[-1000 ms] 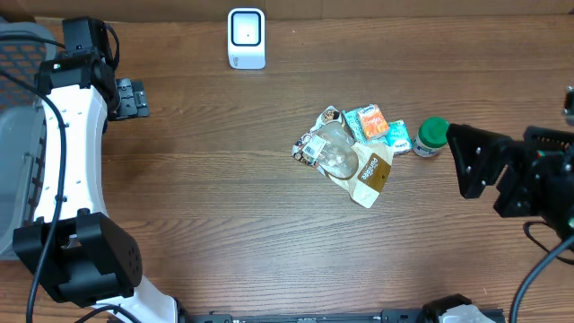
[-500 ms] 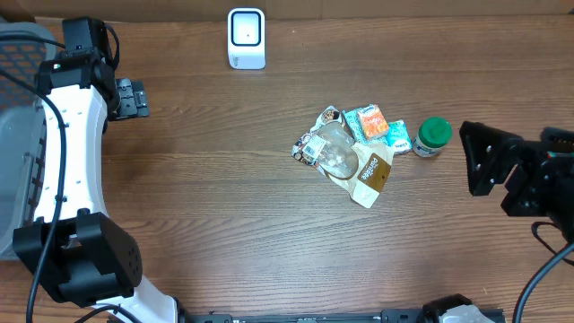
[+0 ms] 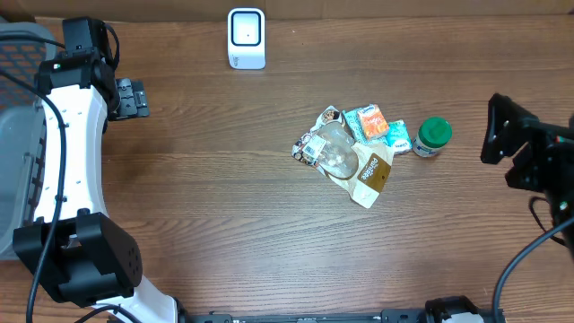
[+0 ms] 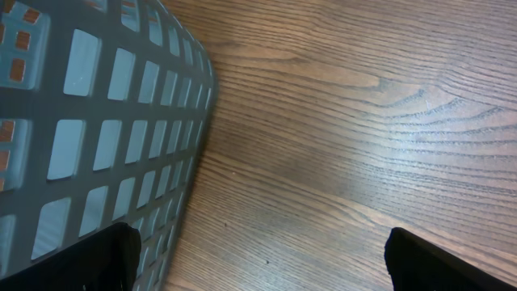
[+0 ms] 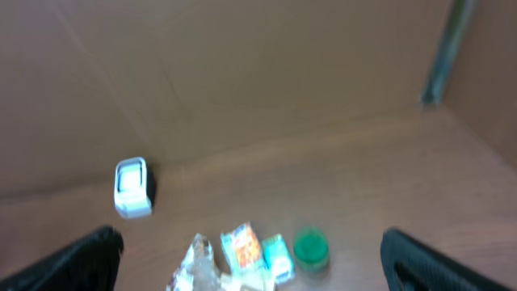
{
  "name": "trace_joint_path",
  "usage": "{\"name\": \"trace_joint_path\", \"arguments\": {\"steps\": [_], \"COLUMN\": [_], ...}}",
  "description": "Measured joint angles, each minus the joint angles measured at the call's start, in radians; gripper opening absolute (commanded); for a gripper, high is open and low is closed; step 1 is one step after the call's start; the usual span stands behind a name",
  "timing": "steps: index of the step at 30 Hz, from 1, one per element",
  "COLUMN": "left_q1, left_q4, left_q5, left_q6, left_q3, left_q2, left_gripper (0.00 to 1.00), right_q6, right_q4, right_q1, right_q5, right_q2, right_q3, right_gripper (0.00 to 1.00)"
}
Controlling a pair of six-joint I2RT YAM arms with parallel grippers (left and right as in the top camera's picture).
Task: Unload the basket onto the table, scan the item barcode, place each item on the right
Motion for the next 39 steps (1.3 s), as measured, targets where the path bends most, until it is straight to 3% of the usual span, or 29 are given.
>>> {"name": "trace_joint_path", "arguments": {"steps": [9, 20, 27, 39], "left_q1": [0.000, 0.000, 0.000, 0.000], "left_q4": [0.000, 0.000, 0.000, 0.000], "left_q5": [0.000, 0.000, 0.000, 0.000], "left_q6": [0.000, 0.000, 0.000, 0.000], "left_q3": [0.000, 0.000, 0.000, 0.000], "left_q2": [0.000, 0.000, 0.000, 0.000], "left_gripper": [1.00, 0.99, 1.00, 1.00], "right_q6": [-0.121, -0.139, -0.141, -0.141], "right_q4": [0.606, 1.051, 1.154, 1.161], "right_q1": [-0.089, -0.103, -0.103, -0.103], "right_q5": [-0.154, -0.224, -0.240, -0.264], "right_q2": [-0.342, -0.647, -0.787, -0.936], "right_q3": [-0.696, -1.344, -1.569, -1.730], "right_gripper": [1.00, 1.00, 1.00, 1.00]}}
